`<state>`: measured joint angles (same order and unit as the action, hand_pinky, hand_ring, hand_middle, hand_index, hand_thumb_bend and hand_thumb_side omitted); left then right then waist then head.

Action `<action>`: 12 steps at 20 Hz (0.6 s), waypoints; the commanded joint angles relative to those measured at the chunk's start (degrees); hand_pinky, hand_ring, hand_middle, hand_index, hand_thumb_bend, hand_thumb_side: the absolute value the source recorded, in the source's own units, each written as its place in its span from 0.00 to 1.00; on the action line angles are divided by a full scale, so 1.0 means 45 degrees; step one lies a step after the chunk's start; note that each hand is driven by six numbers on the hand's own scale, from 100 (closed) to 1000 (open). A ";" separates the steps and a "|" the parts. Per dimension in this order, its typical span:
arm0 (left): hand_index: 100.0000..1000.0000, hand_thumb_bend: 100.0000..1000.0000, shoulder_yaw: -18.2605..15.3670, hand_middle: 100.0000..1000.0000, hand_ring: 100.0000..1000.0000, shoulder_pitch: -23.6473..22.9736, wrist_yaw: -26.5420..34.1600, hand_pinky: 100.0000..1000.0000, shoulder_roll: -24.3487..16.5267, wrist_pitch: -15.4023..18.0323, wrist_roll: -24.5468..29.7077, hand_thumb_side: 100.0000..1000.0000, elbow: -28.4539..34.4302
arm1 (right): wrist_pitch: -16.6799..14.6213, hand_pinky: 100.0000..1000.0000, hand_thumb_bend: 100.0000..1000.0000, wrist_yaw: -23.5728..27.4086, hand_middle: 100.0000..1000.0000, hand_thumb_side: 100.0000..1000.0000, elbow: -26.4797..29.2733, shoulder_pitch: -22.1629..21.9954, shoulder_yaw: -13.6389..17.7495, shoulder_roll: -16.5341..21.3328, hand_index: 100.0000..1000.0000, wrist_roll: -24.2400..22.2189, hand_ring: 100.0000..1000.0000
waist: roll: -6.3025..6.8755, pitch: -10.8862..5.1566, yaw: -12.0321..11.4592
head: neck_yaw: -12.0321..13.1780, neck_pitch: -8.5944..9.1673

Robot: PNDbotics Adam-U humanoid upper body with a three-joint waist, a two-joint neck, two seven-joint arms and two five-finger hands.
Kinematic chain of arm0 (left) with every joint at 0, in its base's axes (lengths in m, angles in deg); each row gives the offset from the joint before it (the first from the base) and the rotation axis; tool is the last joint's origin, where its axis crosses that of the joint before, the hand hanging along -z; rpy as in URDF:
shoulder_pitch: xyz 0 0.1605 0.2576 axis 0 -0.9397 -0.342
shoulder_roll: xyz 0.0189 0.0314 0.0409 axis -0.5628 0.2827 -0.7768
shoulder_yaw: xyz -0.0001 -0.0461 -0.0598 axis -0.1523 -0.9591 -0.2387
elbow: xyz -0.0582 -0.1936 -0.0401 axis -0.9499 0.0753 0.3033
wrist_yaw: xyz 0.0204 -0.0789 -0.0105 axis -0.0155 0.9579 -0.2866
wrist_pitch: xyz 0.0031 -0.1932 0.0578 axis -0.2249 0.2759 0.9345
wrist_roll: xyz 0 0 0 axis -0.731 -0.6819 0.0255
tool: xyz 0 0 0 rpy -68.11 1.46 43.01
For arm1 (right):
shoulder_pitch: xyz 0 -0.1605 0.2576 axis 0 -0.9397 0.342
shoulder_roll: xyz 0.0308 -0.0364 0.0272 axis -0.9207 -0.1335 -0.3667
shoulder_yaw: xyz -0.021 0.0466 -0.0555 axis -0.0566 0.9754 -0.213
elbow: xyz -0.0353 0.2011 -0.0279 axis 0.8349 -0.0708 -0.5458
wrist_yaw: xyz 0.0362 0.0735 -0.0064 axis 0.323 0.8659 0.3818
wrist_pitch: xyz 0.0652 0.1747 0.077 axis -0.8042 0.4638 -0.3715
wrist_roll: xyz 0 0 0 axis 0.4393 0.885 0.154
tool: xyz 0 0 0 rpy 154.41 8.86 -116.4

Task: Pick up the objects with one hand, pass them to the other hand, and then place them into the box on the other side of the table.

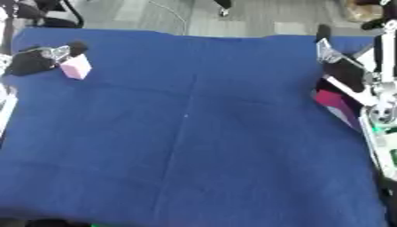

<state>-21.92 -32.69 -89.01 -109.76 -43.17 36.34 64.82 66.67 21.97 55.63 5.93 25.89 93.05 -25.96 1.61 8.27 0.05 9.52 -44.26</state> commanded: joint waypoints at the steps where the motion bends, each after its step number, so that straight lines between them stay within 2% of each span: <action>1: 0.79 0.90 0.0363 0.69 0.60 0.0555 -0.0648 0.71 -0.1412 -0.0522 0.0635 0.47 -0.0746 | -0.0518 0.55 0.16 -0.0363 0.66 0.24 0.1279 -0.0183 -0.0626 -0.0466 0.91 -0.0388 0.84 | 0.0201 -0.0229 0.0095 | 0.0190 0.0031; 6: 0.81 0.91 0.0973 0.69 0.61 0.1451 -0.1591 0.73 -0.3013 -0.1485 0.1620 0.45 -0.2339 | 0.0080 0.55 0.15 -0.0294 0.66 0.25 0.2748 -0.0529 -0.0699 -0.0494 0.92 -0.1363 0.85 | 0.0193 -0.0179 0.0360 | 0.0069 0.0031; 10: 0.81 0.93 0.1501 0.68 0.61 0.2039 -0.1776 0.74 -0.4295 -0.2190 0.2440 0.43 -0.3672 | 0.0353 0.55 0.14 -0.0174 0.66 0.26 0.3185 -0.0504 -0.0762 -0.0583 0.92 -0.2153 0.85 | 0.0127 -0.0069 0.0661 | 0.0145 0.0031; 12: 0.81 0.95 0.1660 0.68 0.62 0.2315 -0.1712 0.74 -0.4501 -0.2614 0.2877 0.40 -0.4384 | 0.0394 0.55 0.14 -0.0119 0.66 0.26 0.3307 -0.0462 -0.0756 -0.0635 0.92 -0.2397 0.85 | 0.0088 0.0007 0.0815 | 0.0180 0.0031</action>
<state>-14.51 -23.30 -96.67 -126.70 -53.94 48.13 46.34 68.32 21.08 68.85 2.97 22.53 90.16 -35.89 1.86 8.29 3.84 10.05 -44.26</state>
